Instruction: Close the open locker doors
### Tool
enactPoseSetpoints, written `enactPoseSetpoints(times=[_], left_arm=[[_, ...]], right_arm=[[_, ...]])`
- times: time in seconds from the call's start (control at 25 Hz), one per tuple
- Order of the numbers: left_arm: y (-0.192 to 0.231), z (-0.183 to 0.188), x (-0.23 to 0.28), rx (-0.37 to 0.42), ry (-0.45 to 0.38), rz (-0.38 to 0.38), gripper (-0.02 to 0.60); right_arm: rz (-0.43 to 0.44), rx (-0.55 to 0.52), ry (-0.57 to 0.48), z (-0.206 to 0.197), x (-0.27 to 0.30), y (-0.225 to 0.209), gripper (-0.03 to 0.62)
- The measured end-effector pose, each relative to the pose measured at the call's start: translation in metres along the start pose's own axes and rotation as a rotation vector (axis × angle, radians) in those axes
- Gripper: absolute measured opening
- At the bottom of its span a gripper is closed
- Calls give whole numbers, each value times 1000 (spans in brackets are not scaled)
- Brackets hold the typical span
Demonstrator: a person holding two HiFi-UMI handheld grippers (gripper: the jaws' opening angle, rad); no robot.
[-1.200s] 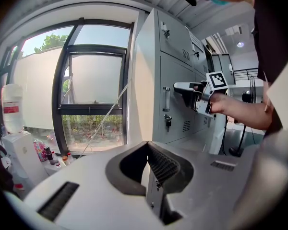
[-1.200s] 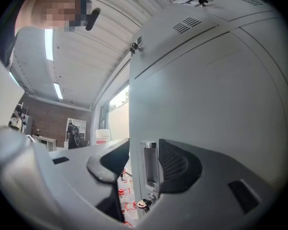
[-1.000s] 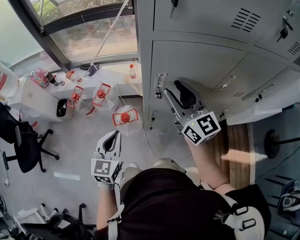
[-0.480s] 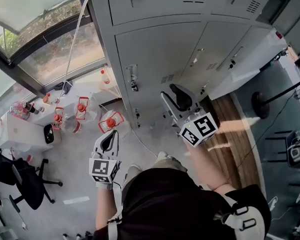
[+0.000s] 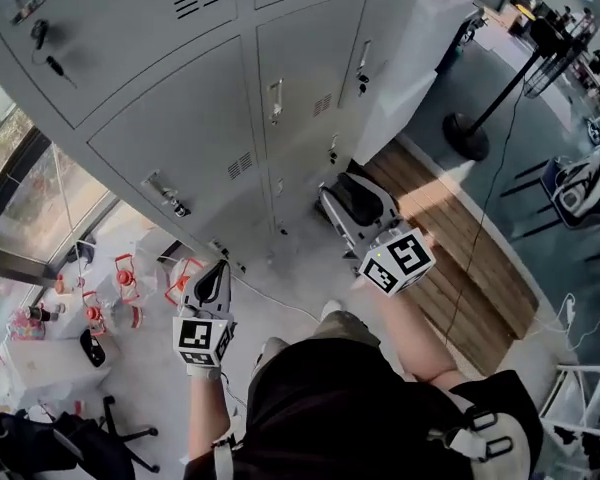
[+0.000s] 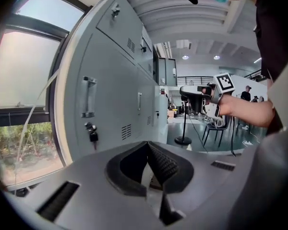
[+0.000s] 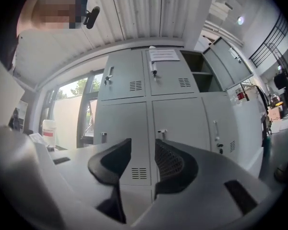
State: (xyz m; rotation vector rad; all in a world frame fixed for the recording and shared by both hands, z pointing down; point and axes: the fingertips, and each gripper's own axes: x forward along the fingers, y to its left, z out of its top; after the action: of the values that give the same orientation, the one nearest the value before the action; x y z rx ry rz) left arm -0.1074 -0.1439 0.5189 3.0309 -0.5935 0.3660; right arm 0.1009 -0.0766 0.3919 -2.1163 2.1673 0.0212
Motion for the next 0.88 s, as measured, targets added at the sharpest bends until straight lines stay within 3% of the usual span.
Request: enactPoseSetpoints(times=[0.48,0.88], left_arm=[[-115,81,179,33,-78,-186,9],[-185,122,293,97,-94,-358,8]], right_arm=[[-196,4,-44,23,-108,-192,158],[-360,3,-58,34,-151,-293,158]])
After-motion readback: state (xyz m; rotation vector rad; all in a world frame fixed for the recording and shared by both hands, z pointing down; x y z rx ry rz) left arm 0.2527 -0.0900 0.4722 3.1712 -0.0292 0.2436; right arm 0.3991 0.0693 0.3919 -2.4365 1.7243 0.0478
